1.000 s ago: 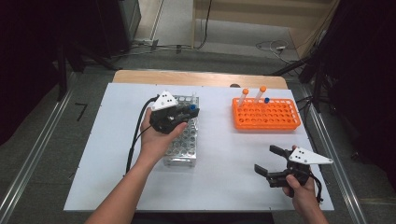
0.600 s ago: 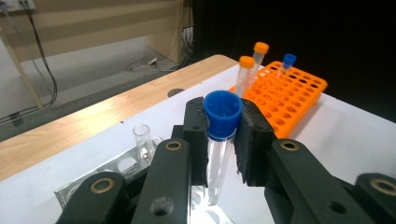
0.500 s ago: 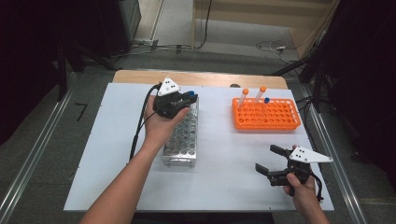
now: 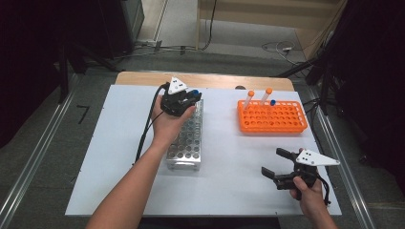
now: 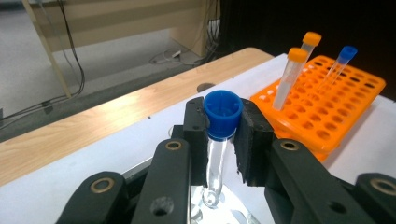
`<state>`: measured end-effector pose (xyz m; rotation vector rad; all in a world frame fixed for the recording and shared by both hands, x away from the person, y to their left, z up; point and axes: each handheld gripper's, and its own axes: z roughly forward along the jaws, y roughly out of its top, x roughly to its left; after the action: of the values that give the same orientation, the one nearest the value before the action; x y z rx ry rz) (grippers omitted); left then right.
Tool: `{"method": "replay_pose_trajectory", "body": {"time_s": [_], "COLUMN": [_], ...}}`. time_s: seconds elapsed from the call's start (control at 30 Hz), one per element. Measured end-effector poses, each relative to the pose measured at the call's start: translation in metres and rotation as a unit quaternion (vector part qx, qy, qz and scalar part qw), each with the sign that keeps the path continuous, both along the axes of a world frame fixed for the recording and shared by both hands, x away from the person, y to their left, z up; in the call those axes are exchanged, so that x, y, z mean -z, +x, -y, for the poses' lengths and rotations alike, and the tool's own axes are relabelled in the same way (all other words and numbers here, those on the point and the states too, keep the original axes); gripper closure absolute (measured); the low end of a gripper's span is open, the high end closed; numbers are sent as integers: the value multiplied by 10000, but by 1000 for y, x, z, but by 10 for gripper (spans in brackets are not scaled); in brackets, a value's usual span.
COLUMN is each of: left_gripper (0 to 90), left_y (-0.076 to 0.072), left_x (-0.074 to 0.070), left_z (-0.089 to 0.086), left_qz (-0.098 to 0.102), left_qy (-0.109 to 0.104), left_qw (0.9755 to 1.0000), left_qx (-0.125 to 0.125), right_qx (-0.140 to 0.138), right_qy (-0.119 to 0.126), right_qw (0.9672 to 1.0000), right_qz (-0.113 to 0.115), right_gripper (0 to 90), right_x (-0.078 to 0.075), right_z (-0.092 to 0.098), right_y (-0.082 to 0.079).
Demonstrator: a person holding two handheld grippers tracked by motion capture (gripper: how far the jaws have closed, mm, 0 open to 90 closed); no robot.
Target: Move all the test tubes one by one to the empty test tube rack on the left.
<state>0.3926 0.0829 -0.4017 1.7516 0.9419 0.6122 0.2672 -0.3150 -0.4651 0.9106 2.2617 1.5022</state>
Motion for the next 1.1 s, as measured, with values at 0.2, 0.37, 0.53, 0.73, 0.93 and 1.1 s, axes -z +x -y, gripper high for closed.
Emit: {"method": "replay_pose_trajectory", "body": {"time_s": [0.2,0.37,0.53,0.73,0.93,1.1], "left_gripper": [761,761,760,758,721,558], "left_y": [3,3,4,6,4,0], "left_x": [7,11,16,21,23,22], "left_z": [6,8,9,11,11,8], "left_qz": [-100,-167,-251,-383,-501,-493], "left_qy": [222,311,363,431,311,98], "left_qw": [9997,9994,9990,9983,9981,9986], "left_qx": [26,6,-21,37,152,170], "right_qx": [-15,-10,-6,-11,22,35], "right_qy": [-16,-24,-20,-38,-23,1], "right_qw": [10000,10000,10000,10000,10000,10000], "right_qz": [-5,-21,-28,-19,-48,-51], "right_gripper": [20,21,22,22,24,25], "right_x": [1,1,1,1,1,2], "right_z": [0,0,0,0,0,0], "right_y": [0,1,1,1,1,1]}}
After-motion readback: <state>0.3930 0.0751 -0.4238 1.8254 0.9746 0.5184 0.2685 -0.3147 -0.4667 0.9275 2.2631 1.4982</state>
